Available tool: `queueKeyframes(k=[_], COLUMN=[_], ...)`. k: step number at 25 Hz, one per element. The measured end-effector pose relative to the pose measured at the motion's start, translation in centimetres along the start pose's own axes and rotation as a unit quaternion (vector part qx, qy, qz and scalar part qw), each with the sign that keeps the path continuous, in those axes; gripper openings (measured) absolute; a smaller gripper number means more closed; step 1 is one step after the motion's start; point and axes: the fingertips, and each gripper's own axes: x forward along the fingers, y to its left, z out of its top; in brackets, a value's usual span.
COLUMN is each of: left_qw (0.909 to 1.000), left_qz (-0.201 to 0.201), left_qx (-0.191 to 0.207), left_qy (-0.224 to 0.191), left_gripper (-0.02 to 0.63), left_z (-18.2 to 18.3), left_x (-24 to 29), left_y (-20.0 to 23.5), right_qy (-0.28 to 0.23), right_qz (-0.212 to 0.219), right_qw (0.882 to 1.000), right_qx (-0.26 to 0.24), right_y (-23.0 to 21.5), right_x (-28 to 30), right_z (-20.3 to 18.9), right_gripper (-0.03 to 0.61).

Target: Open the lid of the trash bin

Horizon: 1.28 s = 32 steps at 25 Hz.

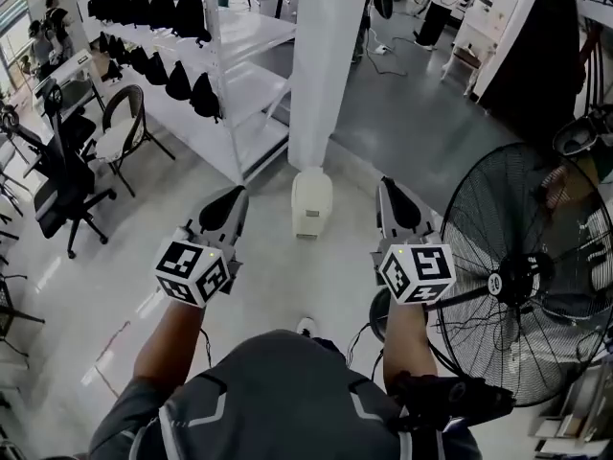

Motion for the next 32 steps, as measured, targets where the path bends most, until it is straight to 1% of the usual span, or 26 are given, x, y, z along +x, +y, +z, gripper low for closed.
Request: queueKeyframes(k=[5,13,16,20,22,25,28,32], left_qw=[0.9998,0.9994,0.9990,0.9981,0.9980,0.9969,0.9953,0.9929], left_qz=[0.006,-0.006,-0.007,-0.015,-0.026,-0.059,-0.086,-0.114], left_qx=[0.007,0.015,0.010,0.017,0.013,0.004,0.000,0.005], left_qy=[0.018,0.029,0.044,0.056,0.056,0.051,0.044,0.035], left_gripper=[0.008,0.008,0.008,0.008,0.008,0.008,0.008,0.008], left_z=[-0.7,-1.5,-2.5,-3.5,-4.1,-4.2,-3.1,-1.7], left_x=[5.4,12.7,15.1,18.4,20.2,23.3,25.7,28.5], left_y=[-0.8,-1.8,-1.3,-0.2,0.3,1.6,4.4,8.1], right_qy=[0.005,0.009,0.011,0.014,0.015,0.013,0.026,0.035], right_qz=[0.005,0.013,0.008,0.004,-0.002,-0.014,-0.039,-0.068], right_qw=[1.000,1.000,1.000,1.000,1.000,1.000,0.999,0.997], right_qx=[0.001,-0.008,-0.001,0.005,0.006,0.003,0.001,0.007], right_y=[-3.9,-8.4,-10.2,-12.0,-12.8,-13.5,-13.7,-14.1], right_x=[2.1,4.9,6.0,8.6,9.8,12.2,15.4,19.0], right_z=[-1.2,-3.1,-3.9,-5.1,-5.7,-5.8,-5.4,-5.2], right_gripper=[0.026,0.026,0.026,0.026,0.026,0.026,0.026,0.026])
